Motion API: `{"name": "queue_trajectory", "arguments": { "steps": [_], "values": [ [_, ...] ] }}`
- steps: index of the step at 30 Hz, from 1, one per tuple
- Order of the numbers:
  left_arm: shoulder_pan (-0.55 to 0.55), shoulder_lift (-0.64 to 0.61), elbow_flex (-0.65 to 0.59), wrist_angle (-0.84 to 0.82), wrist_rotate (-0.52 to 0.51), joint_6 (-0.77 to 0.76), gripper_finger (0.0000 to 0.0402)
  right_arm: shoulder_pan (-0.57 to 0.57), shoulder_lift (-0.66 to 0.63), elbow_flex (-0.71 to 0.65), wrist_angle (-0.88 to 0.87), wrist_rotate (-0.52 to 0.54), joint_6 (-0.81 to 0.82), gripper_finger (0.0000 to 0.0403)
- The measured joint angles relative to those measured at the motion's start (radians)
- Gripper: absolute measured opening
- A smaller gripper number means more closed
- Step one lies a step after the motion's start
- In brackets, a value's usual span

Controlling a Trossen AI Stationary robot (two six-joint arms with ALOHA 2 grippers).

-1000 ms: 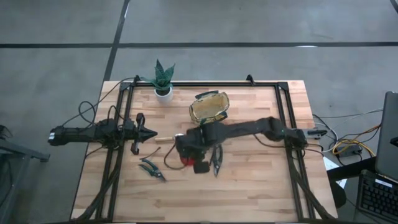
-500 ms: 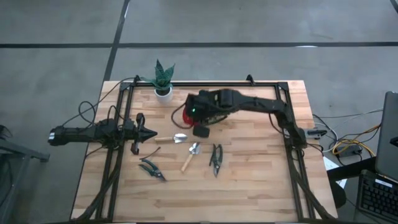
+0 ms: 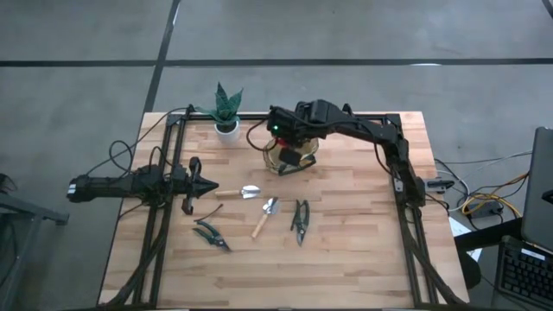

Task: Pick & Place Garden tools in Gardening bag
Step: Put the red gloves into the white bag

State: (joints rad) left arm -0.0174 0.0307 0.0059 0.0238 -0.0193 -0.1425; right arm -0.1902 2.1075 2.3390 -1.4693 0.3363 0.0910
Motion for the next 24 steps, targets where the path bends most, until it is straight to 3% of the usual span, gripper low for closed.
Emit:
{"name": "queue_trajectory", "arguments": {
  "steps": [4, 17, 24],
  "values": [
    [0.0, 0.0, 0.0, 0.0, 0.0, 0.0, 0.0012, 0.001, 0.0, 0.0, 0.0, -0.001, -0.051, 0.0018],
    [0.0, 0.0, 0.0, 0.0, 0.0, 0.0, 0.0012, 0.009, 0.002, -0.055, -0.053, -0.004, -0.488, 0.0018],
    [0.0, 0.0, 0.0, 0.0, 0.0, 0.0, 0.0012, 0.009, 0.002, -0.128, -0.038, -0.004, -0.536, 0.0018]
  ]
}}
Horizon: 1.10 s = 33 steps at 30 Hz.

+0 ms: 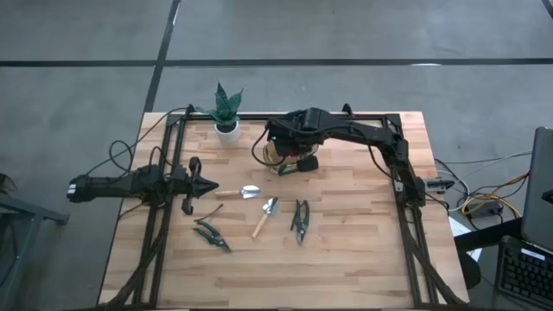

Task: Pick & Place Garden tools in Gardening bag
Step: Put the red gloves into the white bag, then put the green shear scissors into the white bag

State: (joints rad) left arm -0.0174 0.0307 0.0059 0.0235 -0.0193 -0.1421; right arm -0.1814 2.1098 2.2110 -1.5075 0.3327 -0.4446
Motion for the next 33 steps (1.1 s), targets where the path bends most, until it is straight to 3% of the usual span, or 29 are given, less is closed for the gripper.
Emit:
{"name": "queue_trajectory", "arguments": {
  "steps": [13, 27, 33],
  "values": [
    [0.0, 0.0, 0.0, 0.0, 0.0, 0.0, 0.0012, 0.005, 0.0, -0.096, 0.111, 0.0, 0.063, 0.005],
    [0.0, 0.0, 0.0, 0.0, 0.0, 0.0, 0.0012, 0.004, 0.0, -0.092, 0.183, 0.01, 0.103, 0.0173],
    [0.0, 0.0, 0.0, 0.0, 0.0, 0.0, 0.0012, 0.004, -0.001, -0.092, 0.133, 0.094, 0.192, 0.0212]
  ]
}}
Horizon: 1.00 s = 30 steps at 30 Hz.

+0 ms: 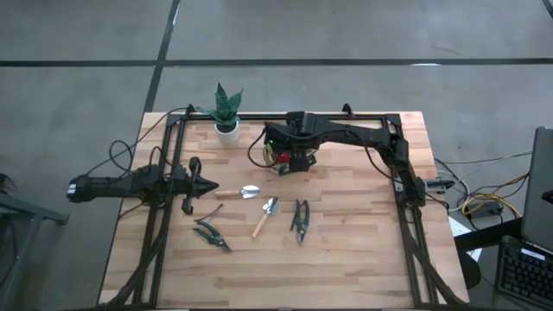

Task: Pick & Place Garden tools in Gardening bag
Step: Put the green shear scissors into the white bag

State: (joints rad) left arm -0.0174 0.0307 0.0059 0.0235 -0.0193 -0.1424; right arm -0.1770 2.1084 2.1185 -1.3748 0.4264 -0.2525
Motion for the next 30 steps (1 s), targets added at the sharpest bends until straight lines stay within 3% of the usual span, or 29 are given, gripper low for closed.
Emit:
{"name": "queue_trajectory", "arguments": {
  "steps": [6, 9, 13, 18, 22, 30],
  "values": [
    [0.0, 0.0, 0.0, 0.0, 0.0, 0.0, 0.0012, 0.017, -0.017, 0.0, -0.101, -0.02, 0.108, 0.0211],
    [0.0, 0.0, 0.0, 0.0, 0.0, 0.0, 0.0012, 0.033, -0.04, 0.0, -0.129, -0.078, 0.165, 0.0203],
    [0.0, 0.0, 0.0, 0.0, 0.0, 0.0, 0.0012, 0.063, -0.083, 0.002, -0.139, -0.23, 0.255, 0.0192],
    [0.0, 0.0, 0.0, 0.0, 0.0, 0.0, 0.0012, 0.106, -0.125, 0.0, -0.121, -0.498, 0.368, 0.0182],
    [0.0, 0.0, 0.0, 0.0, 0.0, 0.0, 0.0012, 0.163, -0.139, -0.002, -0.049, -0.61, 0.414, 0.0177],
    [0.0, 0.0, 0.0, 0.0, 0.0, 0.0, 0.0012, 0.309, -0.129, -0.017, 0.193, -0.591, 0.393, 0.0165]
  ]
}}
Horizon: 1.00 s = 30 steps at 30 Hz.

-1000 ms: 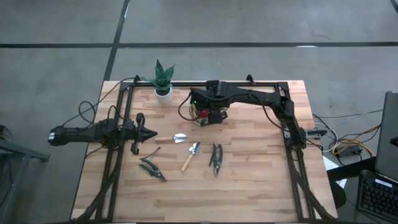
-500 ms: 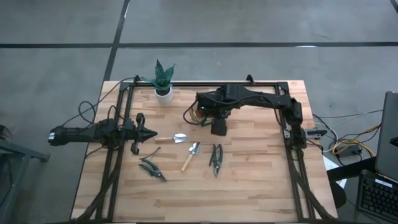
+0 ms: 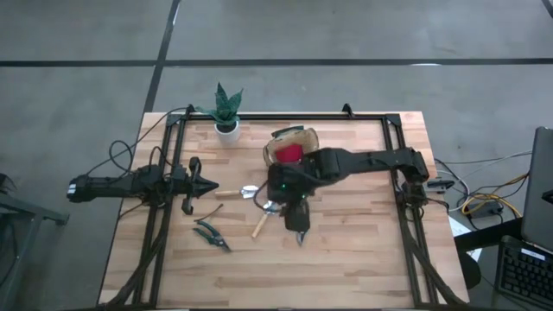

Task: Pick & Place Garden tools in Gardening bag
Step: Put the green shear scissors into the white bag

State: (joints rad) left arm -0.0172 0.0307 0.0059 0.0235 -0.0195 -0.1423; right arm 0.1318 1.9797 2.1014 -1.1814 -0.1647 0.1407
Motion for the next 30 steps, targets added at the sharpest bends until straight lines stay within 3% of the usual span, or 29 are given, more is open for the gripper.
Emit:
{"name": "queue_trajectory", "arguments": {
  "steps": [6, 17, 25, 30],
  "values": [
    [0.0, 0.0, 0.0, 0.0, 0.0, 0.0, 0.0012, 0.009, 0.002, -0.104, 0.035, 0.064, -0.045, 0.0157],
    [0.0, 0.0, 0.0, 0.0, 0.0, 0.0, 0.0012, 0.079, 0.003, -0.407, 0.233, 0.063, -0.379, 0.0164],
    [0.0, 0.0, 0.0, 0.0, 0.0, 0.0, 0.0012, 0.111, 0.004, -0.544, 0.416, 0.065, -0.486, 0.0169],
    [0.0, 0.0, 0.0, 0.0, 0.0, 0.0, 0.0012, 0.111, 0.004, -0.618, 0.508, 0.141, -0.501, 0.0168]
  ]
}}
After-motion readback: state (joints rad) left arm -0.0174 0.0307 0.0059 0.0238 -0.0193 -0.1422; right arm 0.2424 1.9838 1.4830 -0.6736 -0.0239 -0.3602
